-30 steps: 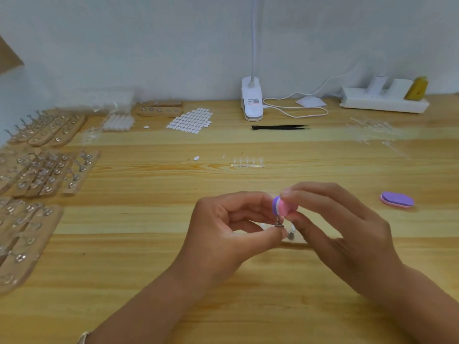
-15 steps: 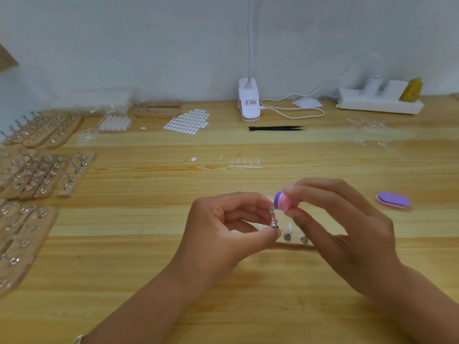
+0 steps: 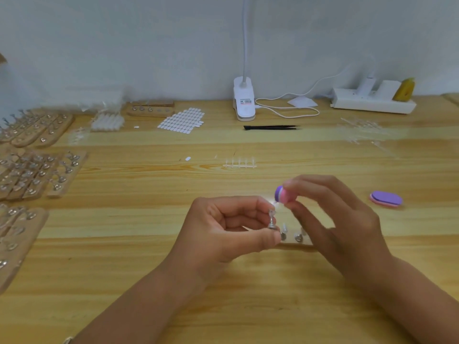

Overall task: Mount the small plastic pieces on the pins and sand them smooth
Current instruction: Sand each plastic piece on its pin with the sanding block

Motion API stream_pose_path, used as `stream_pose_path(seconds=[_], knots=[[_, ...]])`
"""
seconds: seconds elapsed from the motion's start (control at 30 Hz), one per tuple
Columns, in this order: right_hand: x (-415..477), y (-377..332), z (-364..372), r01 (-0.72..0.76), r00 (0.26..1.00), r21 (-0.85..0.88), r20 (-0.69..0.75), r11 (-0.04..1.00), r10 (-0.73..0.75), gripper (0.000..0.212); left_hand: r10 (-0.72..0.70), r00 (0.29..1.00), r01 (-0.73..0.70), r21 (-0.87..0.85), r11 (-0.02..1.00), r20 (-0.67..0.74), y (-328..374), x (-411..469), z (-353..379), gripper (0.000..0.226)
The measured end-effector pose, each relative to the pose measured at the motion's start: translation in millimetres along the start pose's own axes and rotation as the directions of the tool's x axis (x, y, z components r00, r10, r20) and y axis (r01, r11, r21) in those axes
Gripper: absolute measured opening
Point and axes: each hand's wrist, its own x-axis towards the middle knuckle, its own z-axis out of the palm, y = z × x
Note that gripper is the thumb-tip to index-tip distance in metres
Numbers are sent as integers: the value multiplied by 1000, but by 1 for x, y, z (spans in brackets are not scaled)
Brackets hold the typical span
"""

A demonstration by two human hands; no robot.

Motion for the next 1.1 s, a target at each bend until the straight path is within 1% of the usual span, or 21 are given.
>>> stream_pose_path(seconds=[0.07, 0.13, 0.2, 0.27, 0.33, 0.37, 0.43, 0.5, 0.57, 0.63, 0.67, 0.73, 0.8, 0.87, 0.93, 1.0, 1.07, 1.1], knots=[[1, 1, -2, -30, 999, 26, -38, 999, 31, 21, 2, 1000, -2, -35, 999, -5, 1, 1, 0, 30], [0, -6, 2, 23, 998, 60, -55, 998, -20, 21, -1, 1000, 2, -80, 997, 14, 1, 2, -1, 28], [-3, -9, 6, 82, 996, 65, -38, 995, -79, 21, -10, 999, 15, -111, 994, 50, 1, 2, -3, 28], [-2, -4, 5, 49, 999, 34, -20, 998, -48, 20, -32, 998, 38, -141, 989, 46, 1, 2, -4, 27], [-1, -1, 3, -20, 999, 41, -35, 999, 22, 21, -49, 998, 54, -158, 986, 30, 1, 2, -5, 27], [-1, -2, 2, -24, 998, 51, -53, 998, 27, 22, -53, 998, 58, -166, 984, 31, 1, 2, -5, 28], [-1, -8, 4, 27, 997, 51, -78, 998, -23, 23, -48, 997, 57, -189, 980, 53, 0, 3, -4, 27], [-4, -11, 7, 73, 996, 49, -63, 996, -69, 24, -35, 995, 54, -211, 976, 93, -1, 2, -3, 26], [-3, -6, 7, 34, 999, 43, -41, 999, -32, 23, -43, 994, 67, -241, 968, 102, -1, 2, -3, 25], [-2, -3, 7, -27, 998, 67, -53, 997, 31, 23, -59, 993, 82, -249, 965, 100, -1, 2, -4, 26], [-2, -5, 6, -33, 997, 86, -69, 996, 39, 24, -63, 992, 89, -248, 965, 109, -1, 2, -4, 27], [-2, -11, 7, 5, 995, 96, -99, 995, 4, 29, -70, 987, 105, -255, 961, 142, -1, 3, -5, 30], [-4, -13, 8, 50, 995, 50, -93, 998, -45, 30, -91, 980, 137, -269, 953, 177, -2, 4, -7, 36], [-4, -8, 8, 0, 997, 41, -78, 999, 4, 27, -101, 975, 157, -284, 946, 200, -3, 5, -8, 39], [-3, -6, 6, -43, 994, 69, -102, 997, 50, 26, -105, 973, 164, -292, 942, 208, -3, 5, -9, 40], [-2, -11, 5, 13, 992, 64, -125, 998, -5, 30, -104, 970, 170, -305, 937, 220, -3, 4, -8, 40], [-2, -13, 6, 82, 992, 25, -96, 996, -79, 29, -108, 969, 178, -324, 929, 223, -4, 4, -8, 39], [-3, -11, 7, 81, 994, 16, -76, 997, -80, 27, -112, 969, 183, -334, 925, 221, -4, 4, -8, 39]])
